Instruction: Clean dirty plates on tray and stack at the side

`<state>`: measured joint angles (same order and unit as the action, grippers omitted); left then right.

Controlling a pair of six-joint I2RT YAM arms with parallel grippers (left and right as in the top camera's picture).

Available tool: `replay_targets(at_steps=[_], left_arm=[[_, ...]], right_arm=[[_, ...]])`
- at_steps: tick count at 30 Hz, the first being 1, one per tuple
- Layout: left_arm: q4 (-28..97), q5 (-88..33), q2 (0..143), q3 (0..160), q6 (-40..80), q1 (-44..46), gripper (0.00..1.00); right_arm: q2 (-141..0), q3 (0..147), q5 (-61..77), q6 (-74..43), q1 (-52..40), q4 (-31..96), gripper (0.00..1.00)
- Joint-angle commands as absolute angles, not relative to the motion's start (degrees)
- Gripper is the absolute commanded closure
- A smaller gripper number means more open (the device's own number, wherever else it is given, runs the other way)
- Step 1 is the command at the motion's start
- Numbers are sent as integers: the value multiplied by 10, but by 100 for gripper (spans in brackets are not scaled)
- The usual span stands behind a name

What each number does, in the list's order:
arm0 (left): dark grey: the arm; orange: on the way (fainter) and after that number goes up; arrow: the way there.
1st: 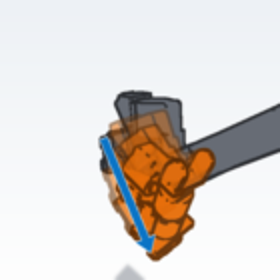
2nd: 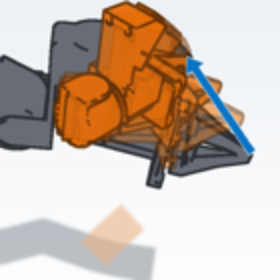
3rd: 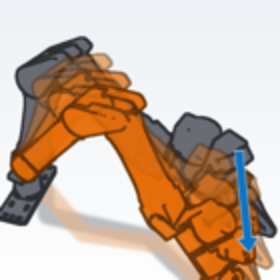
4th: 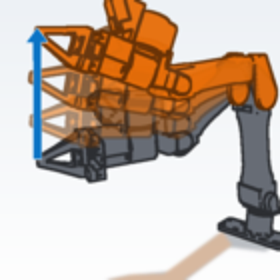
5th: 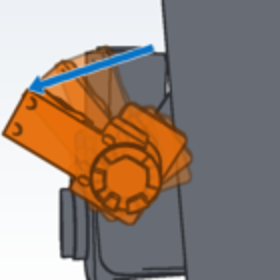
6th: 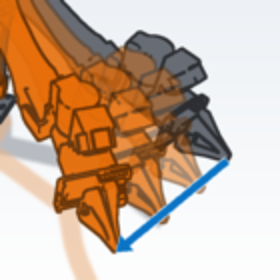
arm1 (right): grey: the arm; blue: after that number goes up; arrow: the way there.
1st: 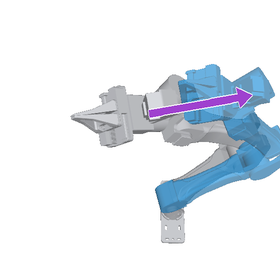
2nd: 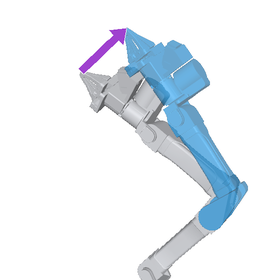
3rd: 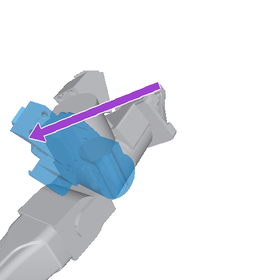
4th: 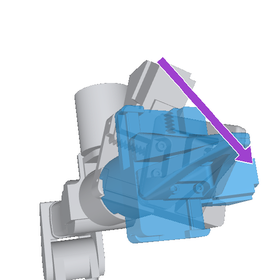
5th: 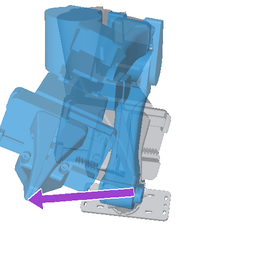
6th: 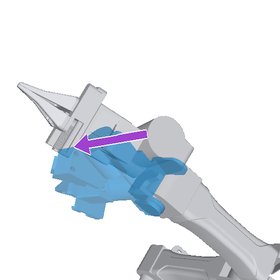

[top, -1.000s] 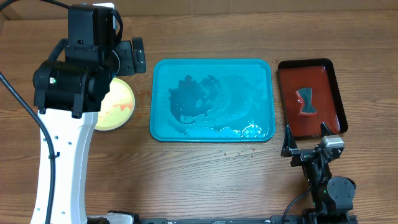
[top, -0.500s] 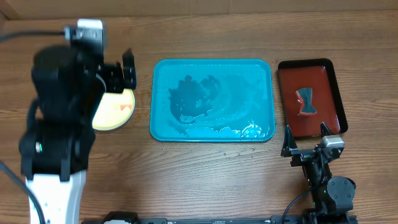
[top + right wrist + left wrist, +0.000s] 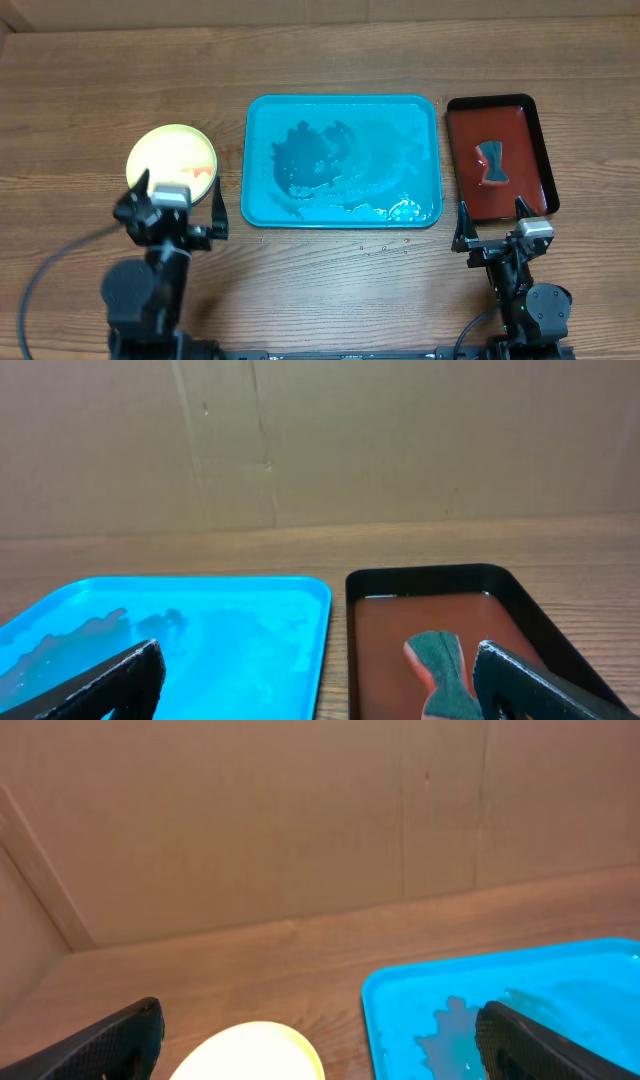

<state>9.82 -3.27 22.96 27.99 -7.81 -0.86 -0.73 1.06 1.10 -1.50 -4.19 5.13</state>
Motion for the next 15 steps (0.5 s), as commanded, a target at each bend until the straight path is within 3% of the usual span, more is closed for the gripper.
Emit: replay_targets(at_steps=[1,15], left_arm=[[67,-36,142,175,-110,-13,0],[45,6,3,27,-118,-12,0]], right_arm=[[-2,4,11,-17,-45,48,0],[-2,4,11,-17,-45,48,0]])
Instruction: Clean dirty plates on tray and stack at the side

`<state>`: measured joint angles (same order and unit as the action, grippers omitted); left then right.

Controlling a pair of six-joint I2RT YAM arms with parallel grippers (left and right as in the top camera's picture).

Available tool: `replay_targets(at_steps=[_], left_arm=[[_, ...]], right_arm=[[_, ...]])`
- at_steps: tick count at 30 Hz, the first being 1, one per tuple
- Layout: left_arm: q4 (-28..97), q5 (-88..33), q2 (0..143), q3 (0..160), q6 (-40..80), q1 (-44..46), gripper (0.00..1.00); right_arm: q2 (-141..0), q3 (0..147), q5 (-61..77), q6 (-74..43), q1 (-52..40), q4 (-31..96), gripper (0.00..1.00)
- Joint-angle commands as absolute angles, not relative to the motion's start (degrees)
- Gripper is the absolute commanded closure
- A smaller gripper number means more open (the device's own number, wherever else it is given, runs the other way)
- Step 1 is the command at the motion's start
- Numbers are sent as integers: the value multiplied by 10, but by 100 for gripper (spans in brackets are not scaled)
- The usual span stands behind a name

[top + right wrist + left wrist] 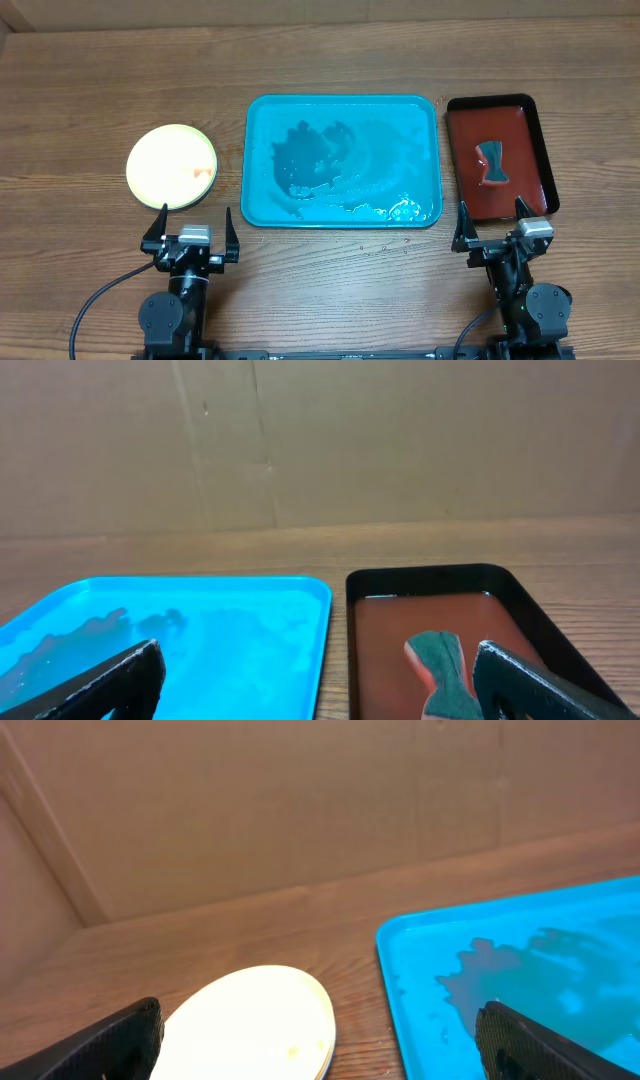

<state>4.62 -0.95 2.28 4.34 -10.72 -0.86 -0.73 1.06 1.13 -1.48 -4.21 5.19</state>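
Note:
A stack of yellow plates (171, 179) lies on the table left of the blue tray (342, 110); the top plate carries a small orange smear. The tray holds only water and dark smears. My left gripper (191, 233) stands open near the front edge, just in front of the plates (250, 1025), nothing between its fingers. My right gripper (496, 226) is open too, in front of the black tray (500, 103), where a green and orange sponge (491, 163) lies. In the right wrist view the sponge (440, 665) sits by the right finger.
A cardboard wall (300, 800) closes off the back of the table. The blue tray's rim (322, 620) and the black tray's rim (352, 620) stand close together with a narrow strip of wood between them.
My left gripper stood over the near edge of the yellow plates, turned to one side; now it sits squared up further right and nearer the front edge. The right arm is unchanged.

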Motion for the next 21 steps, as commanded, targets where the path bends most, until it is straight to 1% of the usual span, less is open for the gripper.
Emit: replay_targets(at_steps=[1,21], left_arm=[[44,6,1,20,-118,-12,0],[44,2,2,3,-116,-11,0]], right_arm=[[-2,4,11,-17,-45,48,0],[-2,4,11,-17,-45,48,0]])
